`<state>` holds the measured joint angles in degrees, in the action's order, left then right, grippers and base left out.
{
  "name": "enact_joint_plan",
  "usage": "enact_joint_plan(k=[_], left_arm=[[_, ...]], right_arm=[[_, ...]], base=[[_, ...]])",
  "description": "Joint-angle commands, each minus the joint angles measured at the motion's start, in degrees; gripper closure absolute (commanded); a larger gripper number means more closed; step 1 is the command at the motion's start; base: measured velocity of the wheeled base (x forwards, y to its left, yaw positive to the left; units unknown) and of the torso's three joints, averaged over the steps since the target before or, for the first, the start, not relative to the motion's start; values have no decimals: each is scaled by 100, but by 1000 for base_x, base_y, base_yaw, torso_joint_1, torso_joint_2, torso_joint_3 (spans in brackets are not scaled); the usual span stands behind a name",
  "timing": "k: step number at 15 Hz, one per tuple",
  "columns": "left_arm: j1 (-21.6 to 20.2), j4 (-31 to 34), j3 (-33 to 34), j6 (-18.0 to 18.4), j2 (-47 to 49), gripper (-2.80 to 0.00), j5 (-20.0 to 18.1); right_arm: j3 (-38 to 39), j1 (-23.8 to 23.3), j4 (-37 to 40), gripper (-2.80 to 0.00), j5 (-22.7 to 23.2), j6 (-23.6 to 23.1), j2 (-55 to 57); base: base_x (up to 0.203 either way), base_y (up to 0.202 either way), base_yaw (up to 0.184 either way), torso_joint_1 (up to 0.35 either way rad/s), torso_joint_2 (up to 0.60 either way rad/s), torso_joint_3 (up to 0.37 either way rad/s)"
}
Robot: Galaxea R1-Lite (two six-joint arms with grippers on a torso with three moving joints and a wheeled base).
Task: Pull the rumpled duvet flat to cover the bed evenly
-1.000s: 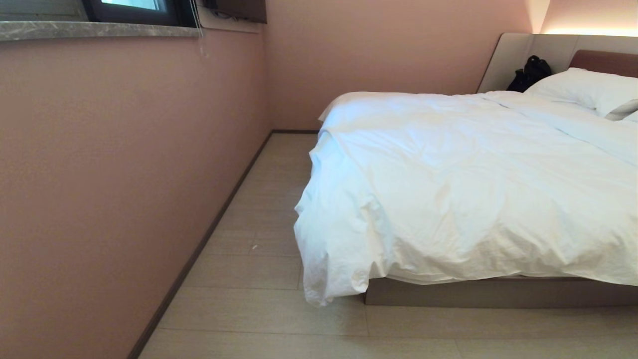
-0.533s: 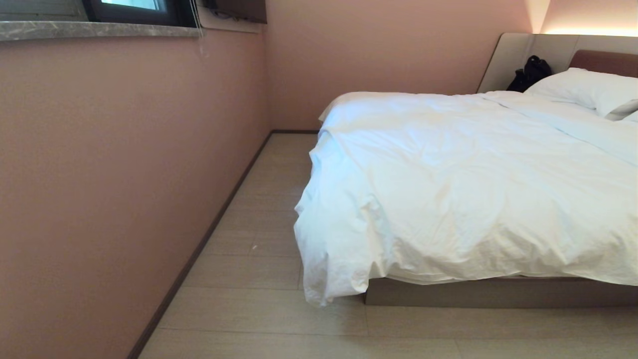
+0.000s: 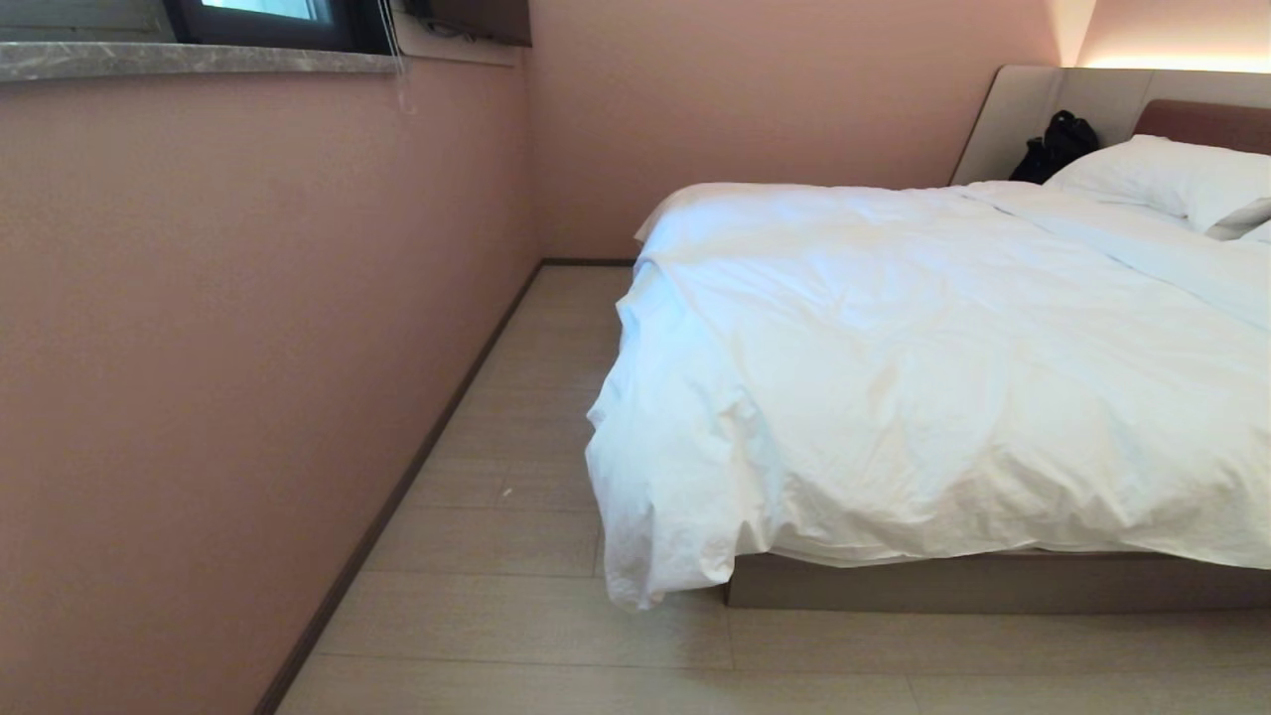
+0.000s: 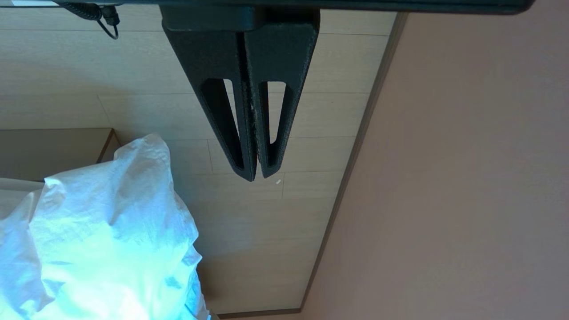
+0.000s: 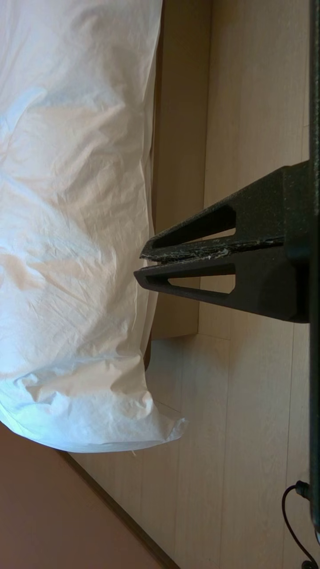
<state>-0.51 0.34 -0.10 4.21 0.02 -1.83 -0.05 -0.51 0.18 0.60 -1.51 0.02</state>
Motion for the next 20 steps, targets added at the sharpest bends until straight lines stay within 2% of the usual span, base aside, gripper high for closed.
enact_joint_plan(k=[1,20], left_arm=[[-2,1,1,1,-2,0,-1],[-2,1,1,1,-2,0,-1]], right_arm=[[-4,-2,-1,0,2,-7,6],[-4,1,-9,0,2,19,6]], base=[[0,0,0,0,0,0],[0,0,0,0,0,0]])
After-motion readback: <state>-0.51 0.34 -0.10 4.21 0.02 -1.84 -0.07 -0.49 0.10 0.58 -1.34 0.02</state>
